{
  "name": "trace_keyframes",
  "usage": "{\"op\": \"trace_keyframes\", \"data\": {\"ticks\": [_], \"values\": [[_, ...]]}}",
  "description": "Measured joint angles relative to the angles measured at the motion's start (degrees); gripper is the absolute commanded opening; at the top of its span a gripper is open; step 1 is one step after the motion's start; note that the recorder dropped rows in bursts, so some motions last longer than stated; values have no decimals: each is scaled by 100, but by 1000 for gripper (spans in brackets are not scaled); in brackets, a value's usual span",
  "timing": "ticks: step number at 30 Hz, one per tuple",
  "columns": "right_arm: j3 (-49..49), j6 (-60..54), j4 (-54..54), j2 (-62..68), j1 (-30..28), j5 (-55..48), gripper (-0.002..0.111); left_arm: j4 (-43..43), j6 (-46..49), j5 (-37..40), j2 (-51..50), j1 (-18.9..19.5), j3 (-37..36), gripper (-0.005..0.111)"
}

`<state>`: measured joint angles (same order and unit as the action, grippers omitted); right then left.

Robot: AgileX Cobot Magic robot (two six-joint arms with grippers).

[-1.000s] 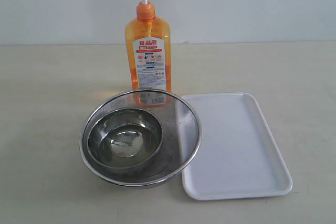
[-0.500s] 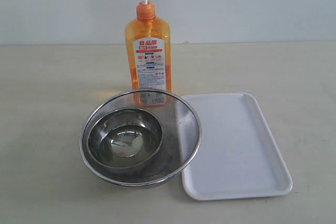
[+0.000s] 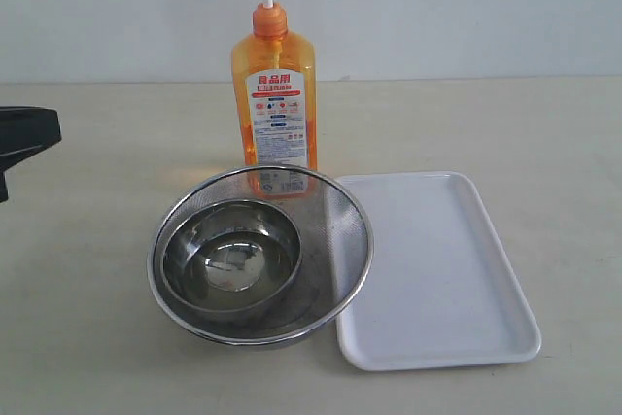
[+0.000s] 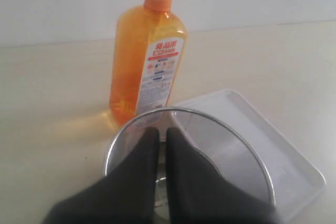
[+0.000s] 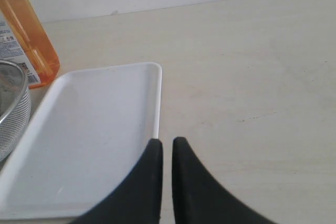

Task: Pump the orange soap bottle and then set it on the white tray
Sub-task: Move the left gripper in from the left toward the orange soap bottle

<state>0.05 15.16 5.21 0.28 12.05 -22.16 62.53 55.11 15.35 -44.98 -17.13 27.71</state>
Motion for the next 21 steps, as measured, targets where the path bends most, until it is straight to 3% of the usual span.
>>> {"op": "trace_keyframes", "data": {"ticks": [10, 13, 16, 21], "values": [[0, 0, 0, 0, 0, 0, 3, 238, 339, -117, -27, 0, 11, 5], [0, 0, 0, 0, 0, 0, 3, -117, 65, -150, -61, 0, 11, 5], [0, 0, 0, 0, 0, 0, 3, -1427, -1196, -347, -153, 0, 11, 5], [0, 0, 0, 0, 0, 0, 3, -4700, -4425, -764, -293, -134, 11, 5]]}}
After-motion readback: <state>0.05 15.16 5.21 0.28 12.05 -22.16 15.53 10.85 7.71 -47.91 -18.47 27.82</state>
